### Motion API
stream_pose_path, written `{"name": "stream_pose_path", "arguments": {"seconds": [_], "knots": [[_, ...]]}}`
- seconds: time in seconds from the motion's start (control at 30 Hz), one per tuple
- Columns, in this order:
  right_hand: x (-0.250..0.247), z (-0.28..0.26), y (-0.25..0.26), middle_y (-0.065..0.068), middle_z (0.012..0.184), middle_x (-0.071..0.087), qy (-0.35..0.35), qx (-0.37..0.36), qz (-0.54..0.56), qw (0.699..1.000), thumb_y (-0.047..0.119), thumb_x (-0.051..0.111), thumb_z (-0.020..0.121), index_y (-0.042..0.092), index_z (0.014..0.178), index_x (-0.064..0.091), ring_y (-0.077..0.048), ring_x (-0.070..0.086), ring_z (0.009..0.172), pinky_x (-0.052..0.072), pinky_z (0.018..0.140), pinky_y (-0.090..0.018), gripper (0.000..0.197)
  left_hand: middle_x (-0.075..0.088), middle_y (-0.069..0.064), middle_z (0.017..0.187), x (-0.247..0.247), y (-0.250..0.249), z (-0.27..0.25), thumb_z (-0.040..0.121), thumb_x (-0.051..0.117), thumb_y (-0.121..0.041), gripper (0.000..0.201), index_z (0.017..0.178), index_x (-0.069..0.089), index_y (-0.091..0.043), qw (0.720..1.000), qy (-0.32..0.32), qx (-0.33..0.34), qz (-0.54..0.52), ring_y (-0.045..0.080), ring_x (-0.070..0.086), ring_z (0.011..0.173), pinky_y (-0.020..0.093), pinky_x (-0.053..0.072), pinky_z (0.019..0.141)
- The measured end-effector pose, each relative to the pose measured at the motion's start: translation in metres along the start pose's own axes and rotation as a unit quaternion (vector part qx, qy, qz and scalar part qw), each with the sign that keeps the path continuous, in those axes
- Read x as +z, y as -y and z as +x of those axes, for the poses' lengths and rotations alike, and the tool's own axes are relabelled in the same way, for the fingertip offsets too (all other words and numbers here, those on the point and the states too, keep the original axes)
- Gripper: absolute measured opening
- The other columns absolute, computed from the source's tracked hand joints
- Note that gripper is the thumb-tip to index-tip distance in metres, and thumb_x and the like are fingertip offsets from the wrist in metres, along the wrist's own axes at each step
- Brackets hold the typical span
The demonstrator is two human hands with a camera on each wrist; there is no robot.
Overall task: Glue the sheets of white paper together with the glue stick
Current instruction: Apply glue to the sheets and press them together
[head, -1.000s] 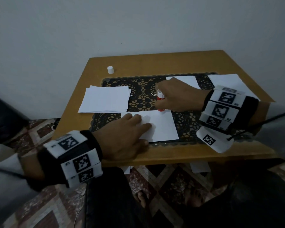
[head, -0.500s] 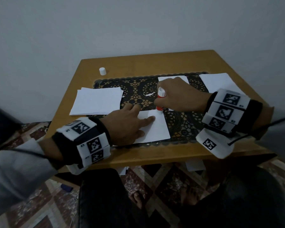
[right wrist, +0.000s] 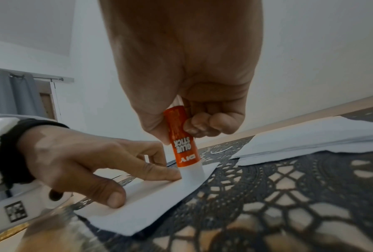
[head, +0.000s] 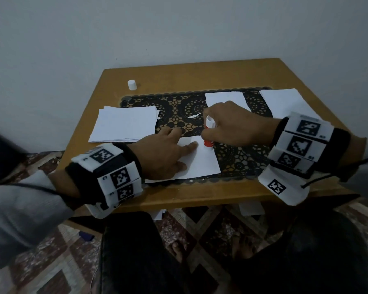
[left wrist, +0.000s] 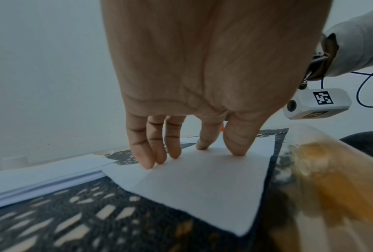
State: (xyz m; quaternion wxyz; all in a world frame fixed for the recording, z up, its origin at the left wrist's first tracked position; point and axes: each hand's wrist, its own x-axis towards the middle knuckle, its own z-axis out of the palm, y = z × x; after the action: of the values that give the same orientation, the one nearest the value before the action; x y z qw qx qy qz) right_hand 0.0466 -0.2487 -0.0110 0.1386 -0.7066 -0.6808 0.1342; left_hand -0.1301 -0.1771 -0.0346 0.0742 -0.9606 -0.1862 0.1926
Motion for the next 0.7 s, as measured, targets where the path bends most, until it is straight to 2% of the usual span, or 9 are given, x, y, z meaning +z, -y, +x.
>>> {"name": "stream_pose_path", "arguments": {"seconds": [0.17, 0.3, 0.43, 0.5, 0.6, 0.7], "knots": [[0.002, -0.012, 0.004, -0.001, 0.074, 0.057, 0.016, -0.009, -0.010, 1.000, 0.031, 0.063, 0.085, 0.011, 0.077, 0.055, -0.013, 0.051, 0.064, 0.038, 0.055, -0.028, 0.023, 0.028, 0.014, 0.133, -0.001, 0.000, -0.001, 0.097, 0.035, -0.049, 0.064, 0.151, 0.005, -0.032, 1.000, -0.009, 0.004, -0.014, 0.030, 0.030, 0.120, 0.038, 0.037, 0.096], [0.003, -0.024, 0.007, 0.000, 0.073, 0.058, 0.018, -0.020, -0.005, 1.000, 0.033, 0.063, 0.085, 0.010, 0.080, 0.057, -0.012, 0.052, 0.063, 0.037, 0.052, -0.026, 0.024, 0.030, 0.014, 0.133, -0.004, -0.002, 0.000, 0.096, 0.038, -0.049, 0.065, 0.152, 0.009, -0.031, 1.000, -0.020, 0.006, -0.018, 0.029, 0.031, 0.120, 0.036, 0.036, 0.094], [0.006, -0.035, 0.007, 0.006, 0.069, 0.053, 0.038, -0.038, -0.007, 0.999, 0.029, 0.065, 0.086, 0.013, 0.077, 0.053, -0.010, 0.048, 0.061, 0.035, 0.054, -0.026, 0.021, 0.031, 0.012, 0.136, -0.007, -0.002, 0.002, 0.094, 0.043, -0.050, 0.065, 0.151, 0.016, -0.031, 0.999, -0.025, 0.010, -0.040, 0.029, 0.031, 0.124, 0.037, 0.034, 0.101], [0.008, -0.040, 0.008, 0.002, 0.070, 0.057, 0.037, -0.041, -0.012, 0.998, 0.030, 0.064, 0.086, 0.010, 0.079, 0.055, -0.013, 0.051, 0.062, 0.039, 0.055, -0.031, 0.023, 0.033, 0.011, 0.136, -0.008, -0.001, 0.002, 0.093, 0.046, -0.051, 0.065, 0.150, 0.021, -0.032, 0.997, -0.013, 0.006, -0.078, 0.030, 0.032, 0.125, 0.039, 0.035, 0.104], [0.008, -0.046, 0.009, -0.002, 0.073, 0.059, 0.030, -0.052, 0.013, 0.998, 0.030, 0.065, 0.085, 0.010, 0.080, 0.056, -0.017, 0.053, 0.066, 0.043, 0.060, -0.035, 0.023, 0.038, 0.007, 0.132, -0.011, 0.000, 0.005, 0.087, 0.055, -0.054, 0.067, 0.145, 0.031, -0.032, 0.994, -0.025, 0.002, -0.109, 0.027, 0.036, 0.122, 0.038, 0.037, 0.101], [0.001, -0.047, 0.007, -0.005, 0.073, 0.058, 0.048, -0.055, 0.048, 0.996, 0.030, 0.066, 0.086, 0.005, 0.082, 0.059, -0.018, 0.051, 0.064, 0.042, 0.060, -0.035, 0.025, 0.036, 0.006, 0.135, -0.013, 0.007, 0.013, 0.077, 0.065, -0.058, 0.080, 0.142, 0.031, -0.026, 0.991, -0.023, -0.024, -0.126, 0.025, 0.034, 0.122, 0.037, 0.035, 0.100]]}}
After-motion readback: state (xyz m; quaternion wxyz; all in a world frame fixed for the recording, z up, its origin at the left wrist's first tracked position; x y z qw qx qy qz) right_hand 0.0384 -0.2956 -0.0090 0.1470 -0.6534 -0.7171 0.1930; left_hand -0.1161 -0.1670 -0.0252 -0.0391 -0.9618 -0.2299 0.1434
